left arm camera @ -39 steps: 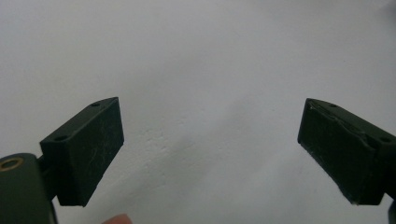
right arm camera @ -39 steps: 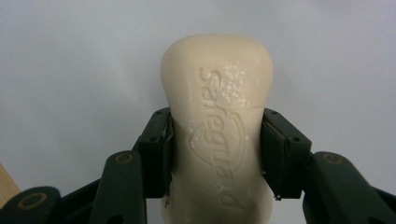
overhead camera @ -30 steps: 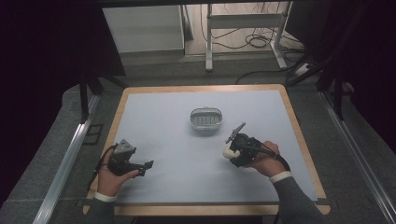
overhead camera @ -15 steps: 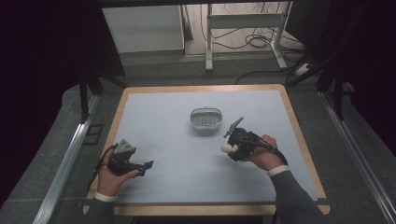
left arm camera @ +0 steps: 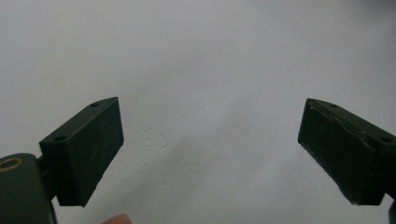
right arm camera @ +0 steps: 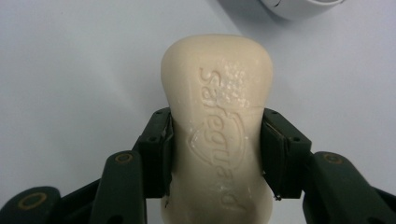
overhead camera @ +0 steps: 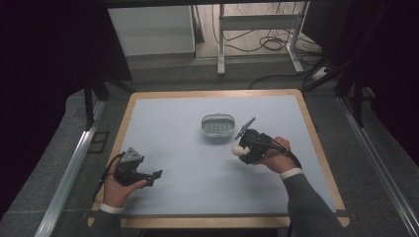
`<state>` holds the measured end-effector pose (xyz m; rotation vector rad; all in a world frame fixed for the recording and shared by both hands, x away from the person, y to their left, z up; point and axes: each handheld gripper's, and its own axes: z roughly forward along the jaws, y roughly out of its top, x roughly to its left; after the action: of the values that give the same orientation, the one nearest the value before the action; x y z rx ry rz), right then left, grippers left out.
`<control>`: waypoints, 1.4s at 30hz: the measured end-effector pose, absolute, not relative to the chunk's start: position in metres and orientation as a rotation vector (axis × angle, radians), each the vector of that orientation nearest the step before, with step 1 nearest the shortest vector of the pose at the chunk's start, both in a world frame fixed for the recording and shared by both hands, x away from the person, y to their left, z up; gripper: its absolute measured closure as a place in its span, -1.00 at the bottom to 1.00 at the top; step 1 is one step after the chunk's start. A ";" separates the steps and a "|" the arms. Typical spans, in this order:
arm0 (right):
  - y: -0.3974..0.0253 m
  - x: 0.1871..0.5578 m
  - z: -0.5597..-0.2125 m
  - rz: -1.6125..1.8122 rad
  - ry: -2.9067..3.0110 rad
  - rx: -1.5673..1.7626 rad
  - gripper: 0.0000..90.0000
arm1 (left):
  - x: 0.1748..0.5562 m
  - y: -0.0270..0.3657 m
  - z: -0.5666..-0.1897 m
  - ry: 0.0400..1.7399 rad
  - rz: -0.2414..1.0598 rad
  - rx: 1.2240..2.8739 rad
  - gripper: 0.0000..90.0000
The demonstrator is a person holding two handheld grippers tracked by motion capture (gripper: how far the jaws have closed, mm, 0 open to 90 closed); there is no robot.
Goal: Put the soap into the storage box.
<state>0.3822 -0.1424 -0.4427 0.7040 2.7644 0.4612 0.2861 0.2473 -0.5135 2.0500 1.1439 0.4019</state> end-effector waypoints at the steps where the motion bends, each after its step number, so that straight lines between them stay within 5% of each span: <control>1: -0.142 0.384 -0.442 0.464 2.763 0.699 0.09 | 0.286 0.247 -0.514 1.143 0.402 2.051 -0.84; 42: -0.124 0.431 -0.418 0.514 2.757 0.681 0.09 | 0.286 0.246 -0.513 1.135 0.402 2.051 -0.84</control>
<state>0.4311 -0.1241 -0.4184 0.6814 2.7570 0.5137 0.2857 0.2458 -0.5131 2.0508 1.1346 0.4018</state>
